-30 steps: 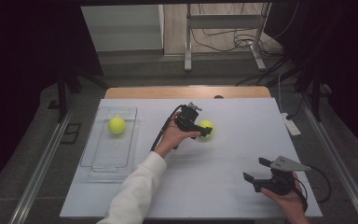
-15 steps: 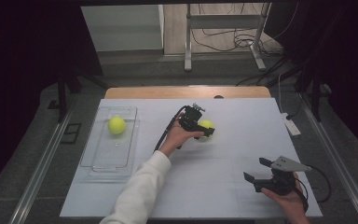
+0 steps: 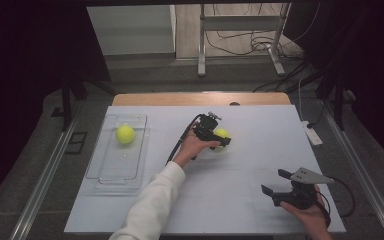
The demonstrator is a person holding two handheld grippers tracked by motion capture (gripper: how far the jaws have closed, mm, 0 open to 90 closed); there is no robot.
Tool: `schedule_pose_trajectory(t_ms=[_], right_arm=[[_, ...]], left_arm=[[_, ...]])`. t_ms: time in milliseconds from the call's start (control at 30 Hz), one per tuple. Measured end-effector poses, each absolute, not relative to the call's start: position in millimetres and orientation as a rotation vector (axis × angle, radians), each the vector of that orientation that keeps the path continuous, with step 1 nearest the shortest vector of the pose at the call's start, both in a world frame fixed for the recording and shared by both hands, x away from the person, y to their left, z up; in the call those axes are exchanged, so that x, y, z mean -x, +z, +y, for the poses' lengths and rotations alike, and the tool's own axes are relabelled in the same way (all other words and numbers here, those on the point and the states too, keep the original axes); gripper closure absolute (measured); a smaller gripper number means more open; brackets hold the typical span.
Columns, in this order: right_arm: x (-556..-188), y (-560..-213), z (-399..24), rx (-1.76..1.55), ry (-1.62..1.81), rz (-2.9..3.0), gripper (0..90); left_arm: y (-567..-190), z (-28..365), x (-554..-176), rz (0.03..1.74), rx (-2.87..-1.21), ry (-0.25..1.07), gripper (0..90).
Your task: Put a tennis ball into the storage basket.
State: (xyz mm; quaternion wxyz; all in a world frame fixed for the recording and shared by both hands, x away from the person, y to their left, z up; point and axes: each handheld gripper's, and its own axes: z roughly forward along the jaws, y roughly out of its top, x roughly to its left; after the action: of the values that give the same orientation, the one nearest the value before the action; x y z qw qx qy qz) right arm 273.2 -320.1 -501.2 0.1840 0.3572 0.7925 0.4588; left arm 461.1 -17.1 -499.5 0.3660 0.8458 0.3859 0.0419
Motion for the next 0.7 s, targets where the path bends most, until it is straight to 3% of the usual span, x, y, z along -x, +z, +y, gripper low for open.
schedule_pose_trajectory(t_ms=[367,500,700], right_arm=[[-273.1,-501.4,-319.9,-1.008,1.291,2.237,12.6],[-273.1,-501.3,-320.1,-1.008,1.292,2.236,12.5],[-273.0,-501.3,-320.2,-1.009,1.291,2.236,12.6]], left_arm=[[-504.0,-21.9,-460.7,0.987,-2.187,0.108,15.7],[-504.5,-22.3,-460.8,1.010,-2.207,0.142,25.5],[-503.6,-20.9,-461.1,1.011,-2.209,0.135,26.5]])
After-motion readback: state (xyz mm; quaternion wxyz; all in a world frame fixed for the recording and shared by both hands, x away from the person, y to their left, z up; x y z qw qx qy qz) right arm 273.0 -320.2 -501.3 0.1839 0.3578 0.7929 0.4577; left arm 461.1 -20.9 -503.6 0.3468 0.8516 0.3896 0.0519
